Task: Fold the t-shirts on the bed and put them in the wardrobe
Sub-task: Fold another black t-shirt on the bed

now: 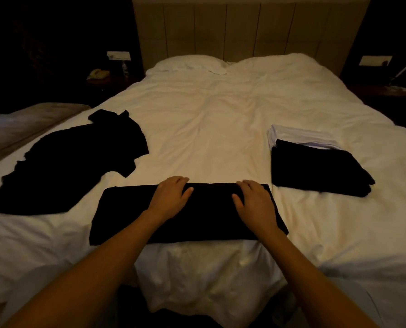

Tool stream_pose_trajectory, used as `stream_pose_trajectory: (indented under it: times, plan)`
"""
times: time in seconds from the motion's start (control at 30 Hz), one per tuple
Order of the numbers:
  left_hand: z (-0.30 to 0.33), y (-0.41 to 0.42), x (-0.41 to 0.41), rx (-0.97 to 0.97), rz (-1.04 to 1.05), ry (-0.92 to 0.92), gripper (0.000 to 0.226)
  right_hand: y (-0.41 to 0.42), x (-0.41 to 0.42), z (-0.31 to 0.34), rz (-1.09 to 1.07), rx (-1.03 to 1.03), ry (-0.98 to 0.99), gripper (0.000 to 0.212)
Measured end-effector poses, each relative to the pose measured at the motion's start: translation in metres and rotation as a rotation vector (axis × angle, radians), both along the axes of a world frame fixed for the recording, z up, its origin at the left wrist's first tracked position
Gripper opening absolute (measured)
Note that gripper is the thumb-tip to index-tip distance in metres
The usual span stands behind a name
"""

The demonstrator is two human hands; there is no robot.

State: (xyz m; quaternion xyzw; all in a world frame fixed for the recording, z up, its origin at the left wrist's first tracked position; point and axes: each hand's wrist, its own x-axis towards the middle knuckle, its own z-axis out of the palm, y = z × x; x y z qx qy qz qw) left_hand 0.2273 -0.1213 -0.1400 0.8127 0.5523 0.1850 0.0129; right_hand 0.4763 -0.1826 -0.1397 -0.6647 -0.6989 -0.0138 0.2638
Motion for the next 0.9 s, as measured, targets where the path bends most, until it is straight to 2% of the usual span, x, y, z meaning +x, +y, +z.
stream_pose_trajectory:
  times: [0.13,0.27,0.47,0.6,0.73,0.9]
  plan:
    - [-0.006,0.012,-0.039,-0.062,0.137,-0.038,0.042,0.04,0.005,0.0,0.029,-0.126,-0.118,0.059]
    - [-0.009,0.021,-0.076,-0.041,0.202,0.0,0.04,0.056,0.01,0.003,-0.003,-0.174,-0.289,0.057]
    - [-0.011,0.023,-0.105,-0.116,0.186,0.056,0.062,0.055,0.01,0.001,0.075,-0.237,-0.246,0.047]
    - [-0.013,0.024,-0.106,-0.021,0.205,0.165,0.074,0.055,0.009,0.001,0.033,-0.248,-0.297,0.048]
    - [-0.002,0.037,-0.104,0.049,0.25,0.228,0.067,0.067,0.011,0.013,-0.002,-0.201,-0.253,0.052]
    - [0.016,0.068,-0.101,0.187,0.202,0.164,0.054,0.101,0.018,0.034,-0.044,-0.118,-0.287,0.059]
